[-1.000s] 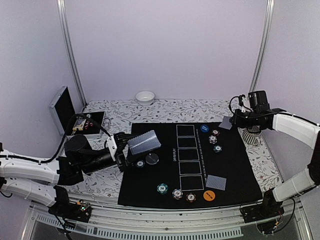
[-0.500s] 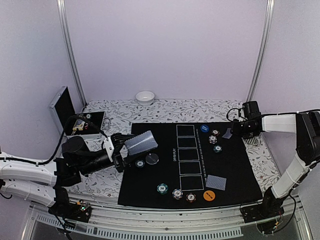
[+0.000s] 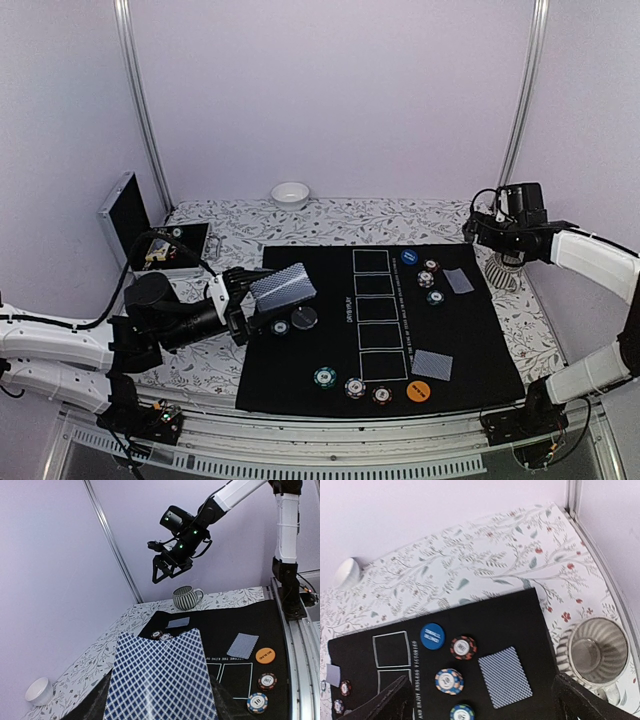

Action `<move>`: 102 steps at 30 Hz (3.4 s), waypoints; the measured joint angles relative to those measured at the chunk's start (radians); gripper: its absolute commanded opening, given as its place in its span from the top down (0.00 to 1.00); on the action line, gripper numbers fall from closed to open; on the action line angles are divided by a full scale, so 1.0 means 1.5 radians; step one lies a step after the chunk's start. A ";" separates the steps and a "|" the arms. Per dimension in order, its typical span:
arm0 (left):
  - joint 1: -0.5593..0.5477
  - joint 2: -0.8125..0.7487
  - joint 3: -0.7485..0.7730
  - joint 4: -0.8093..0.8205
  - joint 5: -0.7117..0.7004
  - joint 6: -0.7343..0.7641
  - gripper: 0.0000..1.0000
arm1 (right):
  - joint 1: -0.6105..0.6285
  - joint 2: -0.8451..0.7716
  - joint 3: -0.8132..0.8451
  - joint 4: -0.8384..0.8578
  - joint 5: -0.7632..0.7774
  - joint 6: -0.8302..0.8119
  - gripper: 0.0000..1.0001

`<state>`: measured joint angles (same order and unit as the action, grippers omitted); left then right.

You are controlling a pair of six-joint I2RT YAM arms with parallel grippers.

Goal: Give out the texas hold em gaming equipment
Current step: Distribute the poker card in the small blind area, then pick up the poker card from the face-down deck piles, then distribute the poker card in the dealer area.

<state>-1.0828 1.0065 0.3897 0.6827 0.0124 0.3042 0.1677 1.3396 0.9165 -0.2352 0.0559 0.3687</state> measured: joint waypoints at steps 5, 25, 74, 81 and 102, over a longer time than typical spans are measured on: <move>0.000 0.002 0.000 0.000 0.011 0.002 0.44 | 0.113 -0.052 0.068 -0.021 -0.017 -0.065 0.01; -0.006 0.025 0.010 0.005 0.059 0.002 0.44 | 0.506 0.140 0.267 -0.008 -0.446 -0.146 0.01; -0.010 0.012 -0.012 -0.012 -0.139 -0.016 0.43 | 0.415 0.141 0.358 -0.143 -0.413 -0.161 0.98; 0.006 -0.031 -0.015 -0.080 -0.325 -0.084 0.42 | 0.327 0.230 0.387 0.049 -0.405 0.008 0.98; 0.065 -0.192 -0.064 -0.175 -0.444 -0.159 0.42 | 0.432 0.936 0.869 0.267 -0.463 0.378 0.98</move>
<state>-0.9848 0.7181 0.2939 0.4202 -0.6533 0.0662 0.8162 2.7438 2.2204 0.1646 -0.6380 0.9363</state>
